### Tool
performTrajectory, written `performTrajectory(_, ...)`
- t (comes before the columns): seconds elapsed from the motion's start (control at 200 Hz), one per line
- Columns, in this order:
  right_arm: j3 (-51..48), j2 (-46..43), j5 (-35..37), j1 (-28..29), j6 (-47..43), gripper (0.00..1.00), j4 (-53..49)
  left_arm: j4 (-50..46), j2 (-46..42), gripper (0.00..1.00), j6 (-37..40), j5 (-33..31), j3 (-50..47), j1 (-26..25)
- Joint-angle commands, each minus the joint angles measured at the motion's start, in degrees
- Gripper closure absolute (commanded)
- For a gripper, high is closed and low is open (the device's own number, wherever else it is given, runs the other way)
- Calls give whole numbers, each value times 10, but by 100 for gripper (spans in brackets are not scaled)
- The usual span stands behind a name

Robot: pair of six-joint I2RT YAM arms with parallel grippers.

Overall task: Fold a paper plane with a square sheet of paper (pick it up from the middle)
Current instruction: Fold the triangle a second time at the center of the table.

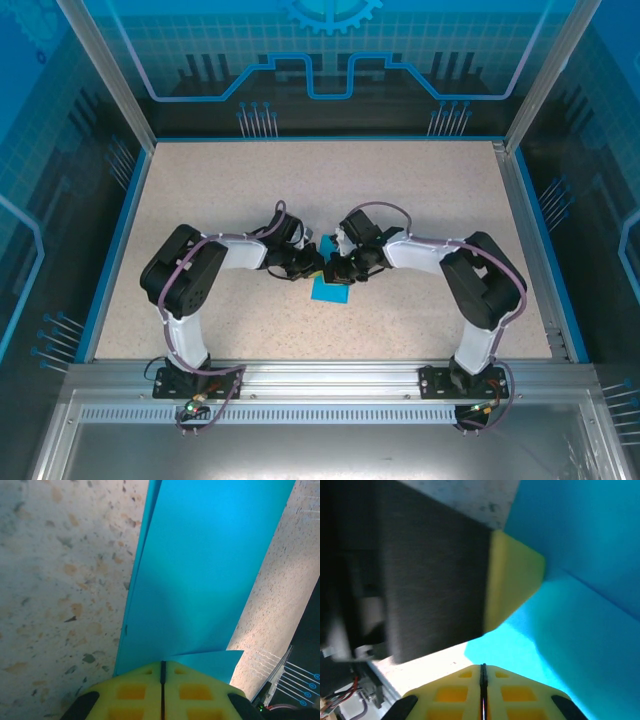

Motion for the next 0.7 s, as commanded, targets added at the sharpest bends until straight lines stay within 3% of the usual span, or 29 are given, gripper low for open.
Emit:
performTrajectory(0.0,17,21,6,2,-8,90,-12,-38,28,92,11,-43,-3,1)
performTrajectory(0.335,0,58,10,-10,-14,90,-26,-38,33,96,5,-51,-6,1)
performTrajectory(0.695,-39,14,-33,-25,-6,87,-15,-47,47,100,-3,-73,-10,2)
